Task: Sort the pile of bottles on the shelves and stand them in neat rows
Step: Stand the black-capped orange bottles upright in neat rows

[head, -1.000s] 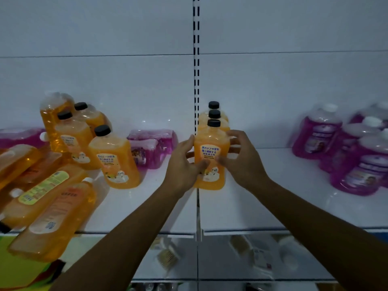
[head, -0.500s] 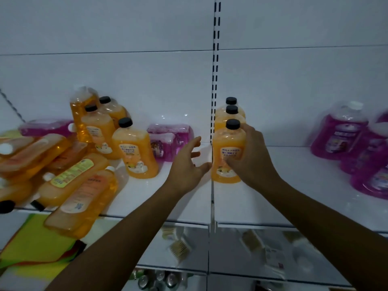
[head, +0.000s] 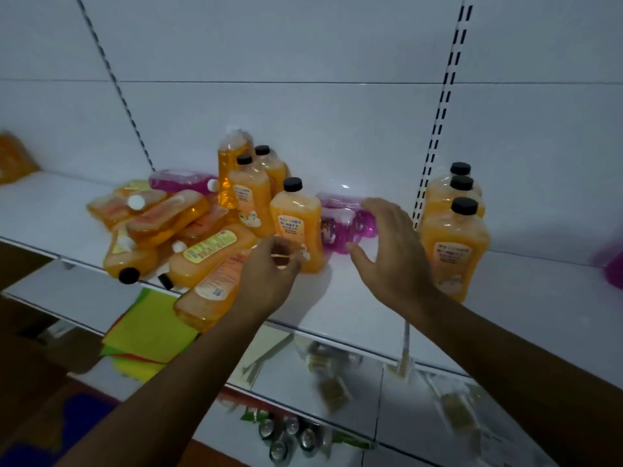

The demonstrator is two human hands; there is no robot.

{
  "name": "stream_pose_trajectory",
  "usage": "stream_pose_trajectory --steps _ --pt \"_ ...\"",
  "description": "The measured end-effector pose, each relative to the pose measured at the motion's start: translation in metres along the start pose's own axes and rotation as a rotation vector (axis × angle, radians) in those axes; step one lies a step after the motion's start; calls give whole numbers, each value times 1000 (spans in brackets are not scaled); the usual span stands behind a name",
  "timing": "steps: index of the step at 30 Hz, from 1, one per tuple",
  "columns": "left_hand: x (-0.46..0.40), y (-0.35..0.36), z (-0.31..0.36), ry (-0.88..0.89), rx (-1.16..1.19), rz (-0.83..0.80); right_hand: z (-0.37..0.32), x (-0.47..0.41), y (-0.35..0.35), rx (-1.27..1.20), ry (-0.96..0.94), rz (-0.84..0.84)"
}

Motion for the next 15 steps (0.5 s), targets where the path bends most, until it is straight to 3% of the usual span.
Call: stream_pose_trajectory --steps 3,6,9,15 --pt "-6 -19 -12 -64 40 28 1 -7 43 -178 163 -191" --pt "-17 -20 -11 -70 126 -67 2 -17 70 -294 291 -269" --pt "-33 -7 -11 -64 152 -185 3 -28 79 -370 367 -268" --pt "-55 17 -9 -36 139 -251 18 -43 63 -229 411 -195"
Point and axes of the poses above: each hand's wrist, its own x-axis away from the middle knuckle, its own y-axis out of the palm, z = x × y, the point moved 7 cm from there along -x, towards the middle knuckle, and after that the axes turned 3 degrees about -y, right-handed, at the moved point
